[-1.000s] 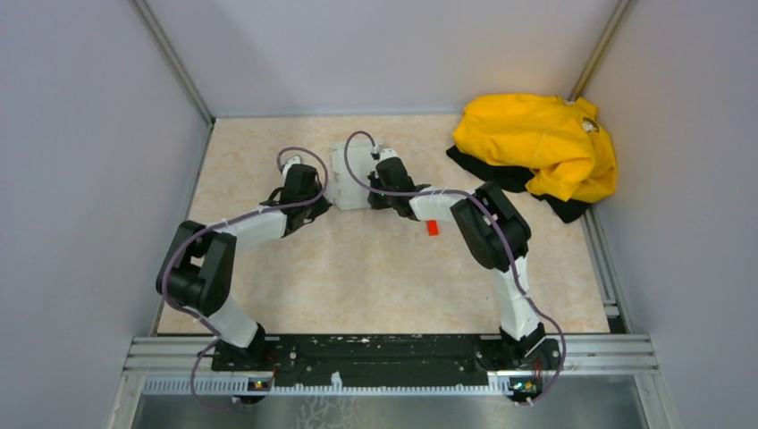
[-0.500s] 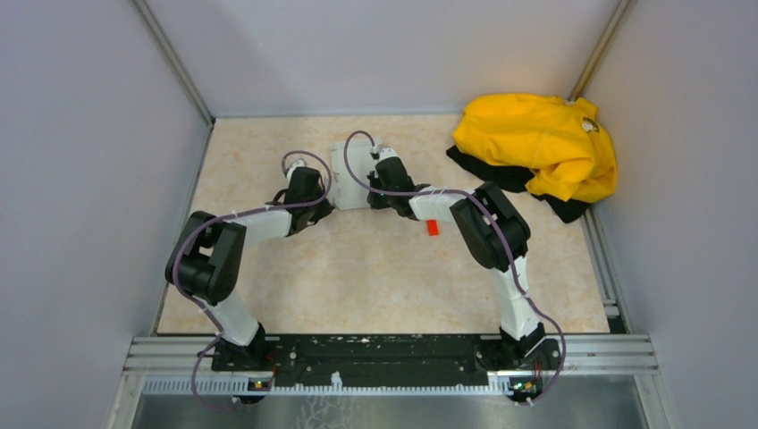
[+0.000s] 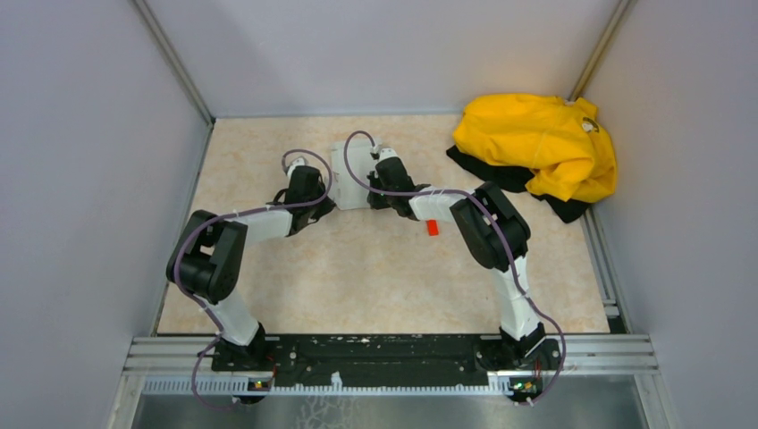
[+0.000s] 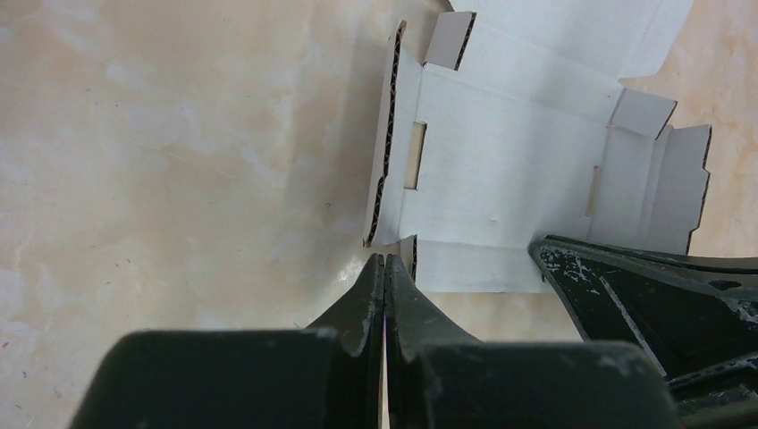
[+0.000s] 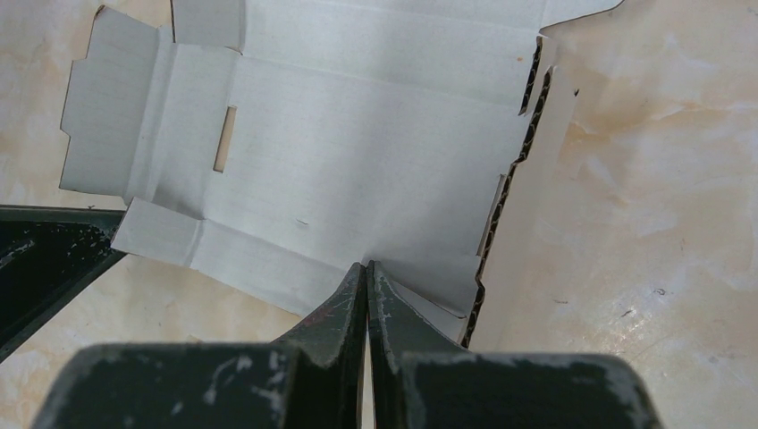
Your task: Fold the paper box
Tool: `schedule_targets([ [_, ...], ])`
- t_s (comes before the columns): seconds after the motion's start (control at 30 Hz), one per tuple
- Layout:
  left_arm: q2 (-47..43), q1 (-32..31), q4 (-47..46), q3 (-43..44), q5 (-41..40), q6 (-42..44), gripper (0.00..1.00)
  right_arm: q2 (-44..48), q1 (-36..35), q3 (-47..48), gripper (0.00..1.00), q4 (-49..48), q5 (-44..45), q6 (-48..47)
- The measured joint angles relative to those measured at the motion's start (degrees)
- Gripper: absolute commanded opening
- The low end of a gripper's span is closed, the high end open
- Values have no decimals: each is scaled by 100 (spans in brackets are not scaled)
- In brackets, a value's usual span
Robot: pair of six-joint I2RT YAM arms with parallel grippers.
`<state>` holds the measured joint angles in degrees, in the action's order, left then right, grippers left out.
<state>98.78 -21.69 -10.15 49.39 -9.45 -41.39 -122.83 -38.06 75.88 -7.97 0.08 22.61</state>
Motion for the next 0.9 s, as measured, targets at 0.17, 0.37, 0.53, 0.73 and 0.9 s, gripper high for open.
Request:
schedule_targets([
  [0.17, 7, 0, -31, 42, 4, -26, 0, 0, 0, -2, 0, -2, 0, 0],
  [0.37, 44, 0, -131, 59, 52, -79, 0, 2, 0, -7, 0, -11, 0, 0],
  [0.53, 225, 0, -195, 192, 149, -116, 0, 2, 0, -7, 0, -11, 0, 0],
  [0.73, 402, -26, -258, 223, 234, -179, 0, 2, 0, -7, 0, -13, 0, 0],
  [0.9, 498, -68, -278, 260, 251, -219, 0, 2, 0, -9, 0, -15, 0, 0],
])
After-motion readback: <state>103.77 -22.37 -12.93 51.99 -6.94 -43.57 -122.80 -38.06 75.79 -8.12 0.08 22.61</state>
